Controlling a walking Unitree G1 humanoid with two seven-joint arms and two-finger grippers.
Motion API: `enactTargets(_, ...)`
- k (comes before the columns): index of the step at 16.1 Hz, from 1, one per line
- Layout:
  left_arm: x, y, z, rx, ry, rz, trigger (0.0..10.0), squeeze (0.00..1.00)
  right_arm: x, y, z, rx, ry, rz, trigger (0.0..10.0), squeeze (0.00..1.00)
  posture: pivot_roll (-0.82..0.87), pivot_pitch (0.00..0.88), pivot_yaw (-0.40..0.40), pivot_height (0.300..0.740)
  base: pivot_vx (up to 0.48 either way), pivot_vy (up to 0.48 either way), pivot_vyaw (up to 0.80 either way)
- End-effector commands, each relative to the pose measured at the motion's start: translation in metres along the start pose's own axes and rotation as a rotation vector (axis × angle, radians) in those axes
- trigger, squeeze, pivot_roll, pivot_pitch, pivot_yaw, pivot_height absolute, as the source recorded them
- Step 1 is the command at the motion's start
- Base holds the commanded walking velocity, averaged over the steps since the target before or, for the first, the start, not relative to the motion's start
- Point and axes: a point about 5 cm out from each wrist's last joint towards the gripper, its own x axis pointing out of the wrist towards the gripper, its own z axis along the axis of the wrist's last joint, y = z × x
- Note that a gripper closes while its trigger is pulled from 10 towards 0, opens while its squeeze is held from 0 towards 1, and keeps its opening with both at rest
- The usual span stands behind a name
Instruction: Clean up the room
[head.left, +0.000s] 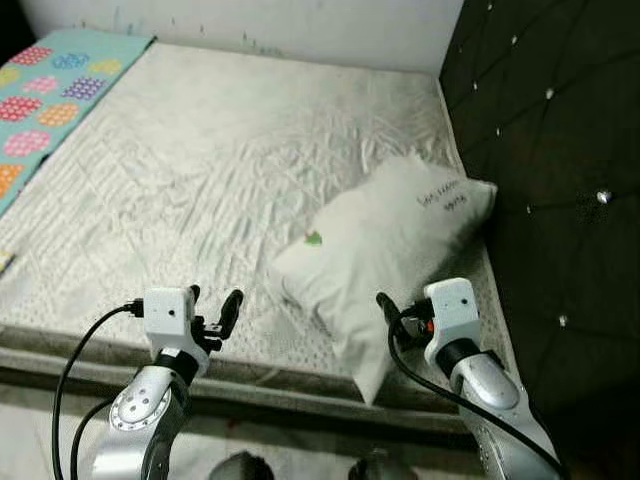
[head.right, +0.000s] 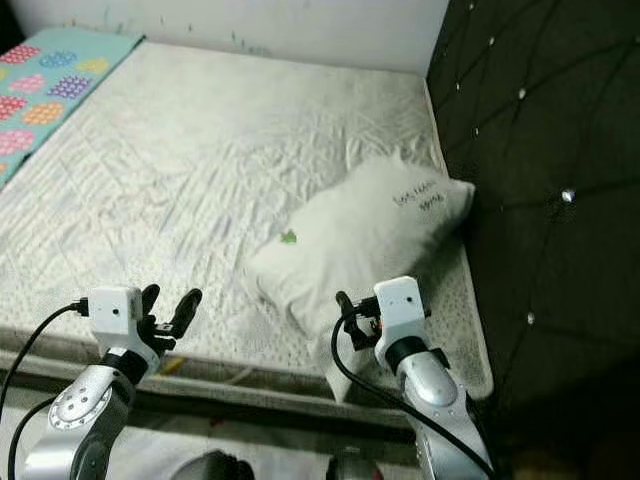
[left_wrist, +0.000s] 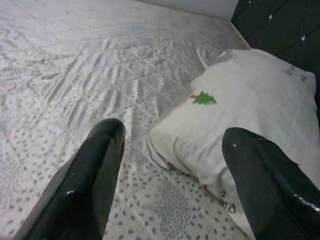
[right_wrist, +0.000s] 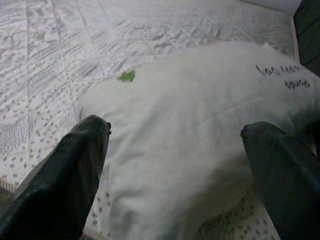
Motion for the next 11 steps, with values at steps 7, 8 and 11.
enactTargets(7, 0.0002, -0.0014, 0.0047, -0.012, -0.027, -0.009, 10.0, 0.00, 0.0010, 0.0006, 0.0026, -0.007, 0.001, 0.015, 10.0, 0.00, -0.15, 0.139, -0.044, 0.661, 0.087, 0.000, 0.00)
enactTargets(8, 0.0004, -0.0018, 0.0048, -0.013, -0.028, -0.010, 10.0, 0.00, 0.0011, 0.0005, 0.0027, -0.007, 0.002, 0.014, 10.0, 0.00, -0.15, 0.139, -0.044, 0.661, 0.337, 0.000, 0.00)
enactTargets(11, 0.0014, -0.0021, 0.0049, -0.015, -0.029, -0.017, 10.0, 0.00, 0.0021, 0.0004, 0.0030, -0.008, 0.002, 0.014, 10.0, 0.00, -0.15, 0.139, -0.045, 0.661, 0.396, 0.000, 0.00)
